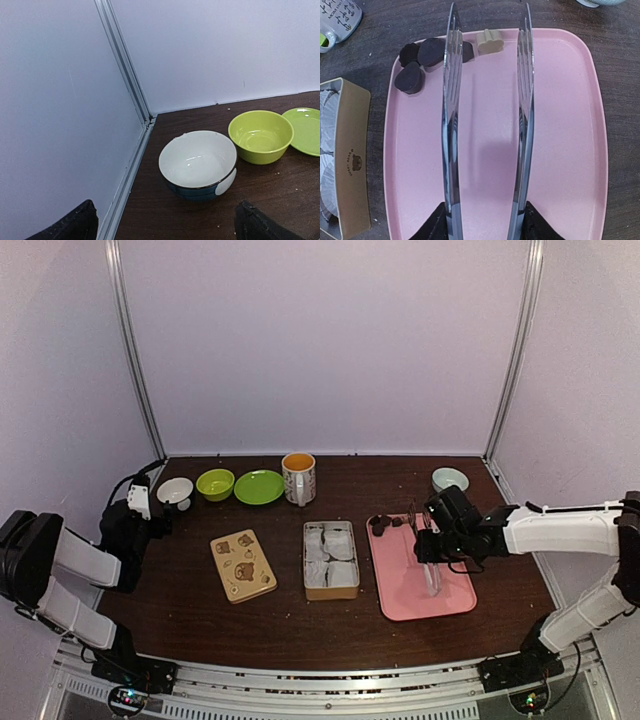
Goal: Pack the chocolate
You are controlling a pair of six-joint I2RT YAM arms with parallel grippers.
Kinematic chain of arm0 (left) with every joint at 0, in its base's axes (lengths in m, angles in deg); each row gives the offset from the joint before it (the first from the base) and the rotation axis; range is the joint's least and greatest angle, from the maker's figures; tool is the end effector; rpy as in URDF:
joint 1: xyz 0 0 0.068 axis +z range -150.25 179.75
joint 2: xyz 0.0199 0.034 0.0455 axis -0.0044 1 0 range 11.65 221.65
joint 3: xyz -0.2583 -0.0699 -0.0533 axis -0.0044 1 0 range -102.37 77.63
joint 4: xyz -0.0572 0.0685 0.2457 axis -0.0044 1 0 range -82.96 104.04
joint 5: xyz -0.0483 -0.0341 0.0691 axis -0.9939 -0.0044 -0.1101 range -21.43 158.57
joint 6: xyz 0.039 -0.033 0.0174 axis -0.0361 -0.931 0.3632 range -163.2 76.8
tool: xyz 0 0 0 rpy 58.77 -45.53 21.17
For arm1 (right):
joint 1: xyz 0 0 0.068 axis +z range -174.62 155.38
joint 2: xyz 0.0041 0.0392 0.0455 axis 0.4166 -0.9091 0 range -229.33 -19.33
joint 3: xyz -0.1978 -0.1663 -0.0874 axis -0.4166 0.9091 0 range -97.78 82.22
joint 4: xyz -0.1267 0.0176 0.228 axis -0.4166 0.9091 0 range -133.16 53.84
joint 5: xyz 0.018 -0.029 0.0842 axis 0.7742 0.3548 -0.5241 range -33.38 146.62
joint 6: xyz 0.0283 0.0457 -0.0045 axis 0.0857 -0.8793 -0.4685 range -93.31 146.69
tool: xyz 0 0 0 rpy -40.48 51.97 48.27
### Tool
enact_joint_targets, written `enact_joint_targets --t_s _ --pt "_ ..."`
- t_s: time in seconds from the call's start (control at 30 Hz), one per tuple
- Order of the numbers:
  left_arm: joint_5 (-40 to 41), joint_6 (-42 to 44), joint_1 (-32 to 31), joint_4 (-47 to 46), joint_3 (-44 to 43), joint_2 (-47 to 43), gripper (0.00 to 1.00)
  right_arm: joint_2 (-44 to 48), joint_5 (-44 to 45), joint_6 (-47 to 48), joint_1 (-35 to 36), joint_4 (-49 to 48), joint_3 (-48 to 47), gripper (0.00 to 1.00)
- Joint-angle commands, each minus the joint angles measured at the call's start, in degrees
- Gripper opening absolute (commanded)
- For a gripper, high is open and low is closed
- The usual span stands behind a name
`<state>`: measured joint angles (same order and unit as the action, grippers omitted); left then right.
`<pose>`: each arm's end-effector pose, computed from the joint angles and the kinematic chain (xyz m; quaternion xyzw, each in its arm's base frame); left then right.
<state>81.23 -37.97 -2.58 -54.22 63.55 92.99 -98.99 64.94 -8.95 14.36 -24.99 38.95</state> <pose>0.2386 -0.0019 0.1604 -0.0250 0.7418 0.0988 0.6628 0.2122 0.1651 0.1872 -0.0056 0.9503 0.1290 0.2833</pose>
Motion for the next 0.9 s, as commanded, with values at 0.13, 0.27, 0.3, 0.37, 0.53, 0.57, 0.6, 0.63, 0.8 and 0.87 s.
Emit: enact_joint_targets --t_s 0.13,0.27,0.3,0.37,0.53,0.57,0.6,0.63,0.8,0.87 --pt "-0.7 -0.4 0.5 -3.0 -1.1 0.4 0.98 -9.1 -2.2 5.2 -2.7 -1.2 -6.7 0.45" --pt "-0.7 -0.4 0.4 -3.0 -1.1 0.4 0.98 -10.1 -2.8 5.2 -4.0 -2.4 -6.0 0.45" --pt "-0.7 -0.5 0.4 -3.0 -1.1 0.4 0.98 -10.3 -3.6 5.2 -4.4 -3.1 -5.8 0.45" --pt "-0.6 -0.5 0.4 -3.0 -1.1 0.4 0.98 -11.1 -5.1 5.1 -5.2 -4.0 -5.5 0.44" --pt "-0.7 -0.4 0.4 -3.1 -1.1 0.4 0.98 -14.3 -6.0 4.7 -5.4 -6.7 -5.4 0.42" --pt "-0.7 -0.4 0.4 -3.0 -1.1 0.4 0.98 -14.7 -6.6 4.6 -5.4 -7.4 -5.4 0.41" --pt "-0.7 -0.5 0.4 -3.0 -1.1 0.4 0.98 -14.8 -6.9 4.6 -5.5 -8.0 -5.3 0.41" --pt "-0.7 -0.4 0.4 -3.0 -1.1 0.4 0.98 -14.9 -7.0 4.4 -5.5 -8.2 -5.3 0.41" --pt "-0.7 -0.4 0.4 -3.0 -1.1 0.4 0.98 -16.3 -6.2 3.6 -5.6 -7.9 -6.5 0.39" --pt "-0.7 -0.5 0.4 -3.0 -1.2 0.4 0.98 -17.3 -6.0 3.9 -5.6 -7.0 -8.0 0.38"
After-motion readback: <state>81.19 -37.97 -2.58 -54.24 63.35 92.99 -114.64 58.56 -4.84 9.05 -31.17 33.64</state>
